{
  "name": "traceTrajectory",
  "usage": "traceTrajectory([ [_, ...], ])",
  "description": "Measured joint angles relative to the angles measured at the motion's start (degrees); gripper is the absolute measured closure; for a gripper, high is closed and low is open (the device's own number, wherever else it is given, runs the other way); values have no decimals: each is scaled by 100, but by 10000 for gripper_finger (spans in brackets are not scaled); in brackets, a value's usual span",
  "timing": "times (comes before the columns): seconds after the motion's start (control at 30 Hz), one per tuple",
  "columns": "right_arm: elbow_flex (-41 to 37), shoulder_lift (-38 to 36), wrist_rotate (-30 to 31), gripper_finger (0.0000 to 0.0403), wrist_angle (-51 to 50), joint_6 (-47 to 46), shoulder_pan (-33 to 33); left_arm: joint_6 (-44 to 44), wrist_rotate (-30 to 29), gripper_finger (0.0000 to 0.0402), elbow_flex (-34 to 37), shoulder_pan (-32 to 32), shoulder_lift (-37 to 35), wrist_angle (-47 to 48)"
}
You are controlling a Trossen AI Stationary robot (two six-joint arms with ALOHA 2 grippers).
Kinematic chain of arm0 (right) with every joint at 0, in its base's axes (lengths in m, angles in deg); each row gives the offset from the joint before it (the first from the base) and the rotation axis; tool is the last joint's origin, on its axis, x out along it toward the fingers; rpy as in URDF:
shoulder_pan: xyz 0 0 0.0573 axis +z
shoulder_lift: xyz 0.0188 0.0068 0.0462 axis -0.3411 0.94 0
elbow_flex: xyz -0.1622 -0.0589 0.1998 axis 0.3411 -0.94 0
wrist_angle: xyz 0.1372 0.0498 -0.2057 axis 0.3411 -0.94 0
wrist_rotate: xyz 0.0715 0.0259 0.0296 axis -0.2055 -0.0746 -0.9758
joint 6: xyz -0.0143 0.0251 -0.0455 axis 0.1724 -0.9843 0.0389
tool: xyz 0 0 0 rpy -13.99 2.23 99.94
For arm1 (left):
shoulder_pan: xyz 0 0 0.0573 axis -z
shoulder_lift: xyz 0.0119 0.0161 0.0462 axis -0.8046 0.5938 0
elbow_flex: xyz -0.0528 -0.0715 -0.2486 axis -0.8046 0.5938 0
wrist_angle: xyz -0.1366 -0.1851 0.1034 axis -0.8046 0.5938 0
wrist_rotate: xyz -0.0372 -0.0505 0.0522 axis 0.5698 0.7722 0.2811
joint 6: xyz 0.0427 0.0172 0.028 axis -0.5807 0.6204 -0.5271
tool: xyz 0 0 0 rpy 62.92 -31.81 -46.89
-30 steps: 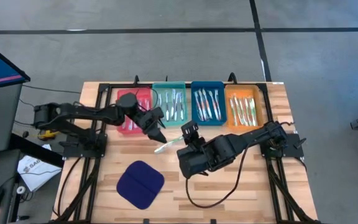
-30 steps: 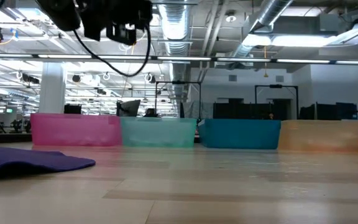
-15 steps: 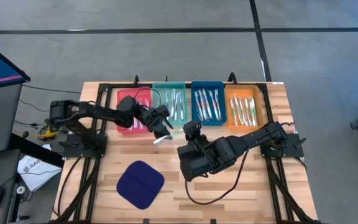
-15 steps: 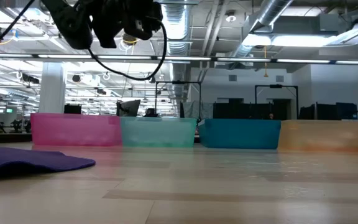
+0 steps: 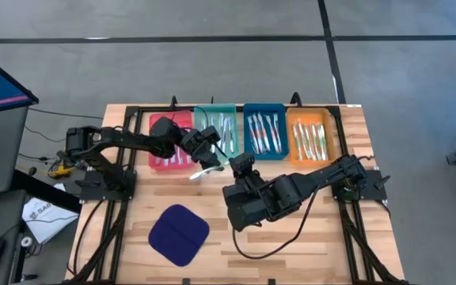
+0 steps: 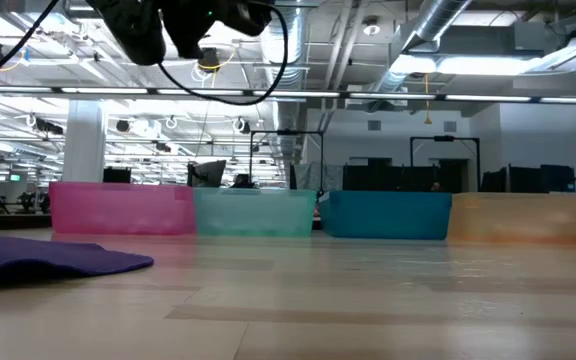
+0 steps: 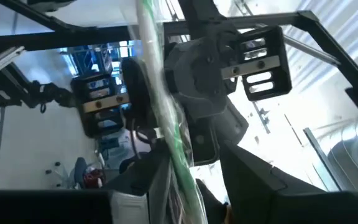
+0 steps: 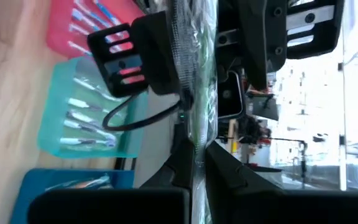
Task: Pick & Place Toothbrushes
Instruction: Put the green toothbrush into the orange bin
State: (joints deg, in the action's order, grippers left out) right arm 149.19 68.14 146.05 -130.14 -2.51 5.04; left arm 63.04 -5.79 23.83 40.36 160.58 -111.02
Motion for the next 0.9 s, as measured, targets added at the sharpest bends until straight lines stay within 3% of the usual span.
traceTrajectory([
  [0.43, -2, 7, 140, 393, 325, 202, 11, 14, 17, 276, -56, -107, 0, 91],
  [0.53, -4, 7, 151, 393, 324, 201, 12, 39, 145, 301, -56, -96, 0, 96],
  [0.67, -3, 7, 254, 393, 308, 254, 11, 122, 210, 378, -54, -96, 0, 155],
  [0.9, -7, 13, 260, 380, 345, 249, 9, 100, 340, 391, -50, -96, 0, 193],
])
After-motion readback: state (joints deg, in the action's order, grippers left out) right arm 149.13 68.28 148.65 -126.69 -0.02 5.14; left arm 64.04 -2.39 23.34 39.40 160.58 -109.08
